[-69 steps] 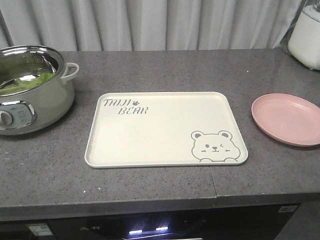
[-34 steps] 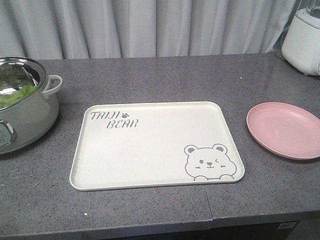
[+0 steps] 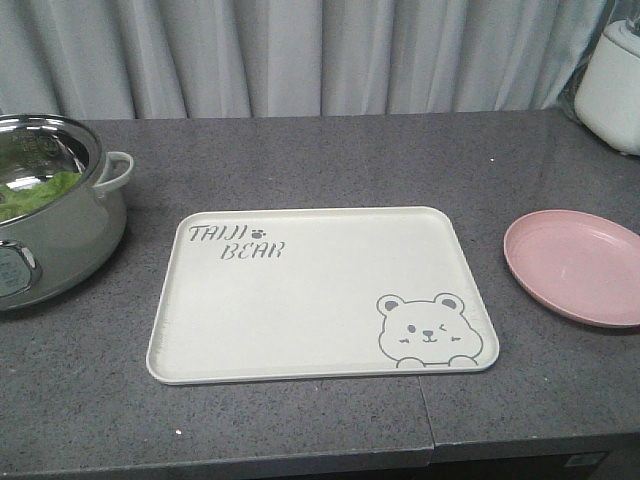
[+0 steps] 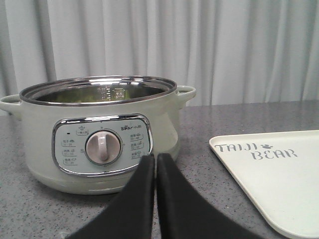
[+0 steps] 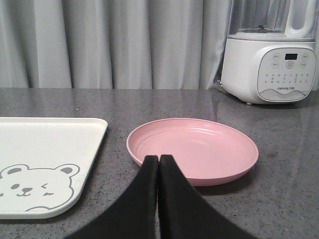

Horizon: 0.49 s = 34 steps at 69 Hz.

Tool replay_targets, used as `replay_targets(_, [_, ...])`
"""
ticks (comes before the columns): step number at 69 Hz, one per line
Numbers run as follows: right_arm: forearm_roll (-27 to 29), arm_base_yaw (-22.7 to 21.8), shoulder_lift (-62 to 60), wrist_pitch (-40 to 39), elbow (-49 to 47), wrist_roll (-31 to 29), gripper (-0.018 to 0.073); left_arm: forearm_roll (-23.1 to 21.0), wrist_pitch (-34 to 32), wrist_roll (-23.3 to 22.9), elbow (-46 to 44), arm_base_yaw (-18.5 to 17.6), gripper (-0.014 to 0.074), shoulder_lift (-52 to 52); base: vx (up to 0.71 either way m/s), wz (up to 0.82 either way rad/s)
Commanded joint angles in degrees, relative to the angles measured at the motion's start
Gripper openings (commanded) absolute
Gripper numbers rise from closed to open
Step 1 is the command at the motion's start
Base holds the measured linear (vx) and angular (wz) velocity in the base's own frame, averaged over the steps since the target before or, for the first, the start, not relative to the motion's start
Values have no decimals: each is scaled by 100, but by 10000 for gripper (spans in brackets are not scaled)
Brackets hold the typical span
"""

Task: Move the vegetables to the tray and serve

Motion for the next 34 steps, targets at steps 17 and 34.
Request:
replay_targets(17, [-42, -9, 18, -434, 14, -13, -4, -49, -422, 0, 85, -25, -6, -42, 1, 3])
replay_targets(34, [-42, -9, 18, -434, 14, -13, -4, -49, -422, 0, 85, -25, -6, -42, 1, 5])
